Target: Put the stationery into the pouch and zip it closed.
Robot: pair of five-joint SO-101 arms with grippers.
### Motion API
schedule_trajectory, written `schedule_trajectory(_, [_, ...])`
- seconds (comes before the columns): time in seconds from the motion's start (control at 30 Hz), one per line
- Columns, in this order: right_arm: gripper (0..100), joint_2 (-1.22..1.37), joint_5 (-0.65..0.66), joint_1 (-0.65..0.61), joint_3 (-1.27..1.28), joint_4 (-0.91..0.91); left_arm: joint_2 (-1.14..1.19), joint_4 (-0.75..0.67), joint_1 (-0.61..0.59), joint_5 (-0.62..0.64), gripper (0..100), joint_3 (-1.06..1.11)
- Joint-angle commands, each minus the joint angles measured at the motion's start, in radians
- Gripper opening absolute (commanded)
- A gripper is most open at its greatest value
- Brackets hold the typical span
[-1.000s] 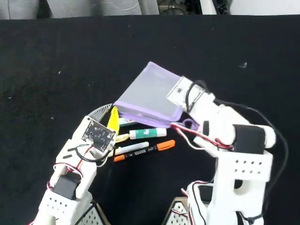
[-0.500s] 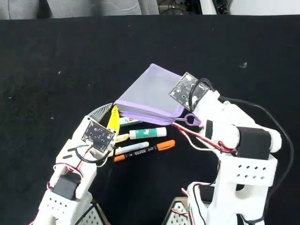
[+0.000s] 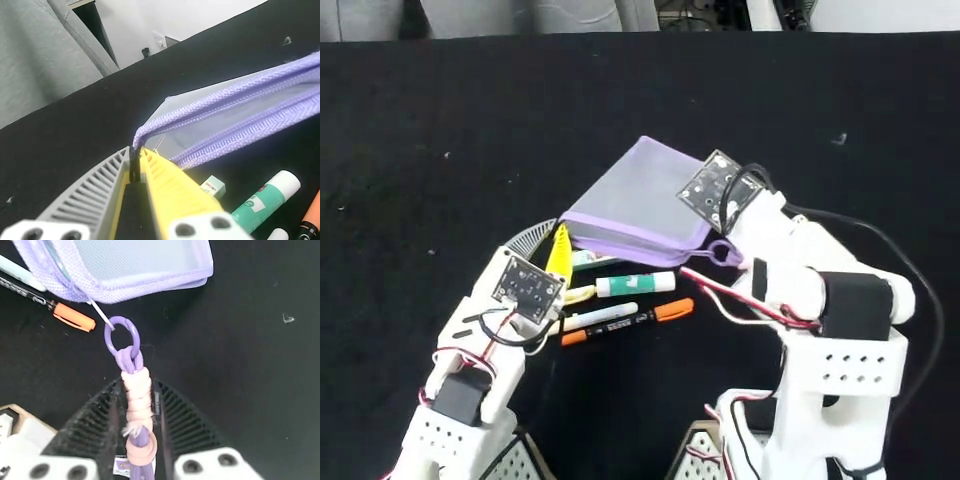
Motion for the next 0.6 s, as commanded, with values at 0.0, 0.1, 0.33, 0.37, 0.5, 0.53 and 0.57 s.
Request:
schedule_trajectory(0.0, [1.1,-0.030,-0.040,-0.049,-0.064,0.029,-0.008,-0.015,-0.010,-0.005,3,0.013])
schedule_trajectory(0.1, [1.1,-0.030,-0.057,-0.080,-0.064,0.028,-0.008,-0.015,-0.010,-0.005,3,0.013])
schedule_trajectory(0.33, [1.1,-0.030,-0.078,-0.097,-0.064,0.008,-0.008,-0.015,-0.008,0.028,3,0.018])
schedule_trajectory(0.37, [1.1,-0.030,-0.078,-0.097,-0.064,0.008,-0.008,-0.015,-0.008,0.057,3,0.019])
schedule_trajectory(0.5, [1.1,-0.030,-0.078,-0.097,-0.064,0.008,-0.008,-0.015,-0.008,0.087,3,0.019])
schedule_trajectory(0.53, [1.1,-0.030,-0.078,-0.097,-0.064,0.008,-0.008,-0.015,-0.008,0.087,3,0.021])
schedule_trajectory(0.57, [1.1,-0.030,-0.078,-0.097,-0.064,0.008,-0.008,-0.015,-0.008,0.087,3,0.021])
